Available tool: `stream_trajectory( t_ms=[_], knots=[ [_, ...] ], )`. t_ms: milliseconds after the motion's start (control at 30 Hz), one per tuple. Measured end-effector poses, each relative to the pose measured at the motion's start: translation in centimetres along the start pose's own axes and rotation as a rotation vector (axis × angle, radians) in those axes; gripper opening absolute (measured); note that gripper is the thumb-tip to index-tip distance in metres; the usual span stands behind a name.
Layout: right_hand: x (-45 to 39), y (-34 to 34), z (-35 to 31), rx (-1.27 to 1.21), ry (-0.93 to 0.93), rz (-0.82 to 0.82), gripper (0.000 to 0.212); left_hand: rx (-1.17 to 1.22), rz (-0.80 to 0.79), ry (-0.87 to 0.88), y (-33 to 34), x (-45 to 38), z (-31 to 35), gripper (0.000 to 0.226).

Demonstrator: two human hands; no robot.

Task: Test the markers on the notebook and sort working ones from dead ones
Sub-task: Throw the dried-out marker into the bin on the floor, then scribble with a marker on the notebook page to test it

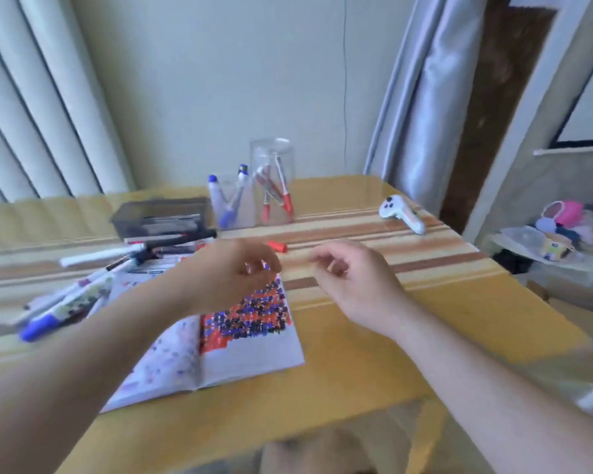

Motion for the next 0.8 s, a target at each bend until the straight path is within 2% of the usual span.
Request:
stream_trajectory(
  t_ms=[100,200,267,333,400,467,567,667,800],
  knots=[
    [-7.4,6.0,1.5,0.28,0.003,-0.172,0.025,-0.037,-0.04,-0.135,1.2,0.8,-6.4,0.01],
    [-11.9,9.5,3.6,0.509,0.132,-0.295,0.041,0.004,0.105,-0.141,2.3,1.5,-8.9,0.01],
    [-13.4,10.6,4.3,0.613,0.175,-0.287,0.048,0.024,0.169,-0.113,2.5,1.8,-9.2,0.01],
    [-14.4,11.5,4.3,0.622,0.155,-0.264,0.049,0.035,0.147,-0.065,2.7,1.6,-9.3,0.012],
    [-15.0,12.8,3.6,0.611,0.105,-0.32,0.046,0.066,0.136,-0.04,2.7,1.3,-9.7,0.014],
    [-15.4,14.0,2.9,0.643,0.062,-0.391,0.034,0.114,0.142,-0.043,2.5,1.1,-10.1,0.013],
    [-15.5,13.8,1.5,0.708,0.001,-0.368,0.015,0.219,0.167,-0.066,2.3,1.1,-10.7,0.01],
    [-14.9,10.4,0.3,0.573,0.008,-0.284,0.01,0.348,0.194,-0.111,1.9,1.2,-11.2,0.007],
    [-13.2,4.7,-0.2,0.206,0.066,-0.111,0.008,0.472,0.24,-0.163,1.7,1.3,-11.5,0.006]
  ],
)
Point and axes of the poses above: each hand's wrist, its own x-axis away from the middle knuckle, its own y-axis out of the palm, z = x × y, the point moved 4 cm from there along -x, towards the middle knuckle, and after that the axes turned 1 degree about x, right-handed, at the moved point
